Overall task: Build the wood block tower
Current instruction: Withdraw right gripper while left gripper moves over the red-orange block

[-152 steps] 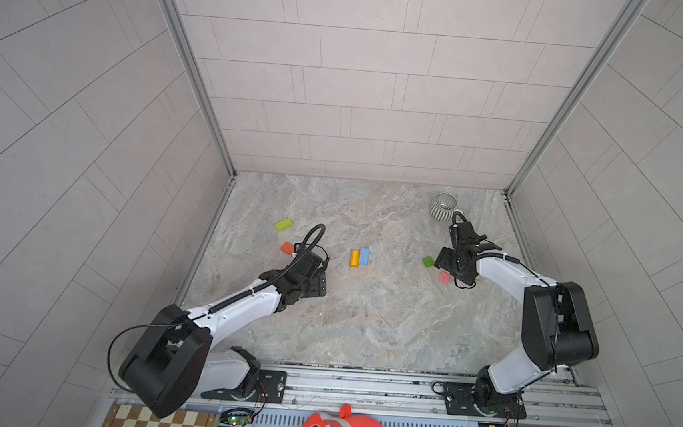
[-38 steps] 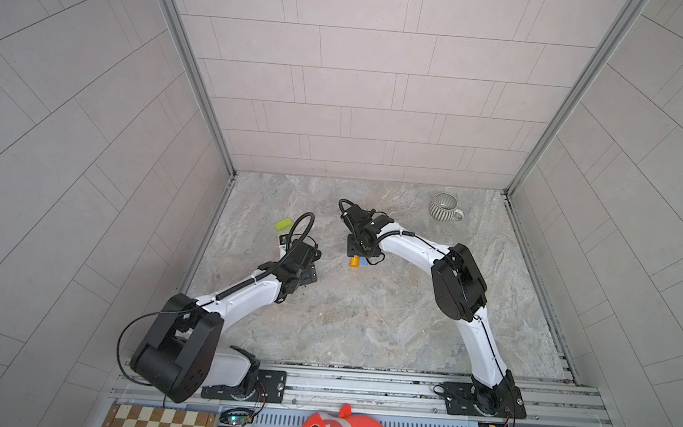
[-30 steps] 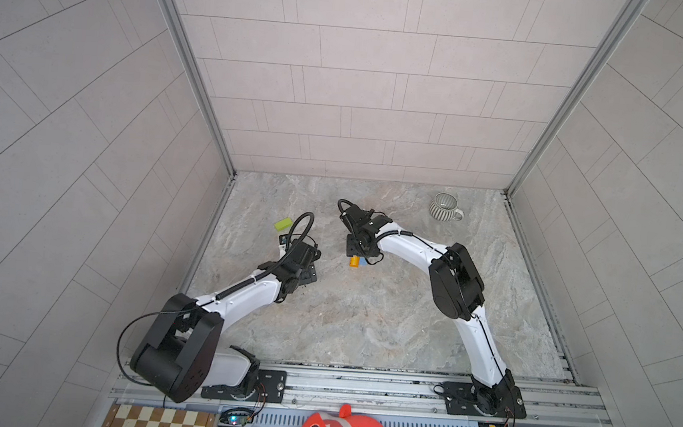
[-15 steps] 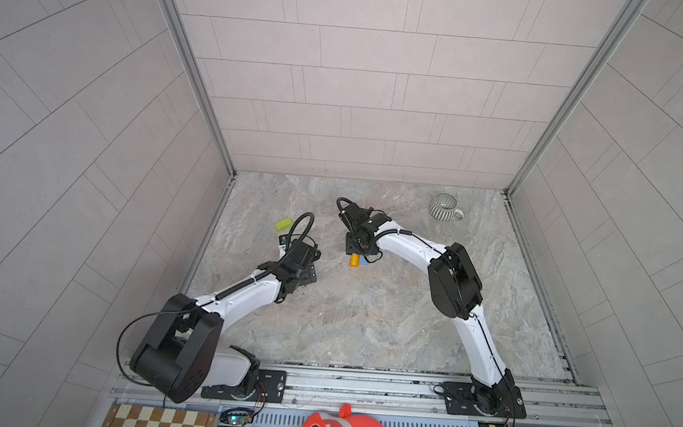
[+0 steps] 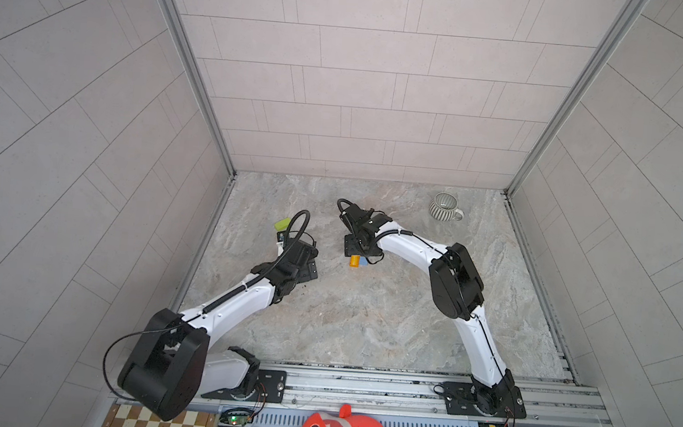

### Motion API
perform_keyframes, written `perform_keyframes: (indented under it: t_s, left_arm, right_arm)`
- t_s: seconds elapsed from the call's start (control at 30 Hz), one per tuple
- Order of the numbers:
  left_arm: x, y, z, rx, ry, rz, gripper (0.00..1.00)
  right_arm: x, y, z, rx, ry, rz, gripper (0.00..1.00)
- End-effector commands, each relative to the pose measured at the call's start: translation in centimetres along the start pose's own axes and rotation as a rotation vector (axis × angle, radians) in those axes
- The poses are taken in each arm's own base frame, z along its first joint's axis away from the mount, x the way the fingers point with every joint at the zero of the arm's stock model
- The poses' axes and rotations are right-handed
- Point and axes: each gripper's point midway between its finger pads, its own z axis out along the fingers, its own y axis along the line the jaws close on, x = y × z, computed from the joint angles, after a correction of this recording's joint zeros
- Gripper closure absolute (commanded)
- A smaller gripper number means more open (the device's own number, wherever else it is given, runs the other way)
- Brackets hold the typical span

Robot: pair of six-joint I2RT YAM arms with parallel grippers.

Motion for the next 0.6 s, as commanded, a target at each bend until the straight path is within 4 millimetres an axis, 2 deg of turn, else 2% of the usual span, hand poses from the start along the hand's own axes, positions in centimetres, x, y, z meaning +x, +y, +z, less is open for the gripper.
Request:
perform_keyframes:
  t_s: [0.0,0.13,0.23,0.3,0.37,0.4,0.57]
  left_arm:
    - [0.4,1.2,-0.2,-0.031,-0.020,0.001,0.00]
    - [0.6,1.1,-0.6,-0.019,0.002,-0.031,0.02]
    - [-0.7,0.4,-1.9,0.002,0.003,-0.037,0.13]
    - [-1.7,0.3,-2.8,-0.006,-0.011,-0.029,0.23]
    - [-2.7,0.4,-3.4,-0.029,-0.015,-0.021,0.31]
    - [-3.0,0.5,-3.5,-0.039,-0.007,-0.023,0.32]
    - [-4.7,0.6,-2.4,-0.092,0.073,-0.028,0.29]
  right_arm:
    - [-1.2,-0.7,-4.5,-0.035,-0.069,-0.002,0.19]
    - [-1.6,-1.4,-8.4,-0.112,-0.135,-0.023,0.15]
    - [-1.6,-2.6,-12.2,-0.171,-0.200,-0.046,0.13]
    - [-0.9,-3.4,-14.0,-0.207,-0.234,-0.066,0.13]
    - [0.4,-4.8,-15.0,-0.222,-0.269,-0.069,0.13]
    - [0.9,-5.4,-15.4,-0.230,-0.286,-0.071,0.13]
    - [4.3,-7.5,-16.4,-0.318,-0.386,-0.067,0.10]
